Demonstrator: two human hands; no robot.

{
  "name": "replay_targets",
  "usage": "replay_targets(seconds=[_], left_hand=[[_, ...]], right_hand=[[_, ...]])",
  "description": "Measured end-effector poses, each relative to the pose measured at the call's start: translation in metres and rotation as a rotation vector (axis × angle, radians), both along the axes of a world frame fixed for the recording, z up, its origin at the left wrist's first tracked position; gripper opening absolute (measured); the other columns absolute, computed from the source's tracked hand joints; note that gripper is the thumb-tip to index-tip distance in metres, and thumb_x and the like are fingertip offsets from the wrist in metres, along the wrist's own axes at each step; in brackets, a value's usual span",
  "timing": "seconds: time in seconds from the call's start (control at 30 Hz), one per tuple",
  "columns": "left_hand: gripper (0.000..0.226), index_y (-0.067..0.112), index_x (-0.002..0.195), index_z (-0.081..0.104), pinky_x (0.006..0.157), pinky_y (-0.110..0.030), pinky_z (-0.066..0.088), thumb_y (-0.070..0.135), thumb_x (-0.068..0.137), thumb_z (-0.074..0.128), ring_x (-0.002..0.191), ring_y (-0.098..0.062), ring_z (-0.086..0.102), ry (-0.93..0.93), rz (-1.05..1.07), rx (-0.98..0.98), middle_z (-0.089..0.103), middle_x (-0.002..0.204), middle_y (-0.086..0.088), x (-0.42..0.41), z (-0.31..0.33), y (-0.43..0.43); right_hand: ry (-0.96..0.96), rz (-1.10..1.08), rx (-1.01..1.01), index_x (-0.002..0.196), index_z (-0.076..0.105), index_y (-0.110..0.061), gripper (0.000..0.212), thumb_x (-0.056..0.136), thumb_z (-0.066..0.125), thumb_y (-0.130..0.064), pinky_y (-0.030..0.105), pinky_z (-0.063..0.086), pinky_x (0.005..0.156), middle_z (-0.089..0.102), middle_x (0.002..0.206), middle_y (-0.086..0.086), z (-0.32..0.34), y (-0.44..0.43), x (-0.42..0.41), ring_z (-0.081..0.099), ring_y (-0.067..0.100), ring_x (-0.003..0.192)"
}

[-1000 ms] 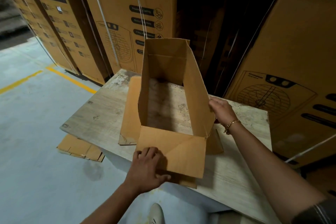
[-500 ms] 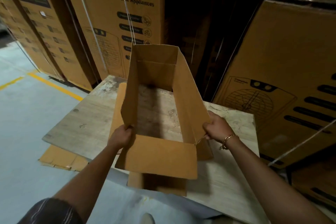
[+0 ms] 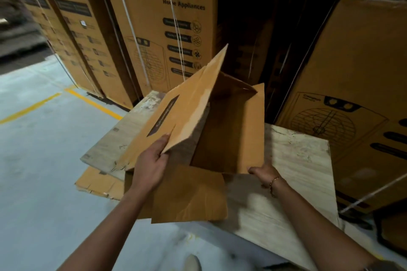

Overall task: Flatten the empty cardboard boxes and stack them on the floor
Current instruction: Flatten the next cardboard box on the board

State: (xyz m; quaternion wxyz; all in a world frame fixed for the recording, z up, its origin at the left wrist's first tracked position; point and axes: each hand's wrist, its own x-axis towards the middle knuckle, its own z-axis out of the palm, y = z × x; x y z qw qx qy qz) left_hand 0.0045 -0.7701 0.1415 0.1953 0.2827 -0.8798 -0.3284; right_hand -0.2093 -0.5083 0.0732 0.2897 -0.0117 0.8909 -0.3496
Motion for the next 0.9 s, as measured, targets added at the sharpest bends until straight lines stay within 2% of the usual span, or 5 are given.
replay_targets(seconds=[0.2,0.3,0.4,0.57,0.9], left_hand=[[0.071,0.032,0.157,0.032,0.120,-0.047,0.028,0.049,0.089,0.045,0.148,-0.013,0.031,-0.201,-0.275,-0.250,0.033,0.162,0.009,-0.024,-0.001,0.039],[0.077,0.032,0.160,0.023,0.121,-0.044,0.016,0.069,0.094,0.039,0.152,-0.011,0.018,-0.268,-0.430,-0.354,0.021,0.166,0.011,-0.039,-0.001,0.062],[0.096,0.036,0.161,0.013,0.123,-0.040,0.000,0.090,0.083,0.028,0.154,-0.006,0.001,-0.295,-0.632,-0.285,0.005,0.168,0.016,-0.040,-0.004,0.069],[0.105,0.033,0.161,0.002,0.124,-0.053,0.005,0.080,0.081,0.050,0.156,-0.020,0.001,-0.427,-0.510,-0.620,-0.003,0.168,0.007,-0.015,-0.024,0.004],[0.078,0.022,0.160,0.023,0.108,-0.041,0.040,0.041,0.093,0.059,0.146,-0.021,0.036,-0.402,-0.501,-0.608,0.028,0.165,0.000,-0.010,-0.024,-0.044]], right_hand=[[0.002,-0.160,-0.705,0.143,0.048,-0.028,0.108,0.059,0.049,-0.096,0.051,0.036,0.111,0.050,0.145,0.006,0.064,0.005,0.026,0.046,0.029,0.135],[-0.123,-0.176,-0.864,0.135,0.055,-0.022,0.057,0.090,0.058,-0.056,0.051,0.047,0.101,0.059,0.137,0.013,0.089,0.010,0.031,0.056,0.031,0.125],[0.065,-0.253,-0.696,0.122,0.061,-0.011,0.033,0.091,0.064,-0.004,0.029,0.056,0.071,0.070,0.117,0.012,0.093,0.024,0.027,0.069,0.020,0.097],[0.145,-0.320,-0.538,0.121,0.055,-0.013,0.036,0.089,0.064,0.000,0.029,0.046,0.085,0.066,0.105,-0.002,0.096,0.045,0.031,0.062,0.009,0.090],[0.750,0.391,0.533,0.154,0.020,-0.033,0.114,0.062,0.033,-0.099,0.052,0.002,0.120,-0.003,0.166,0.001,0.097,-0.017,0.098,-0.002,0.027,0.152]])
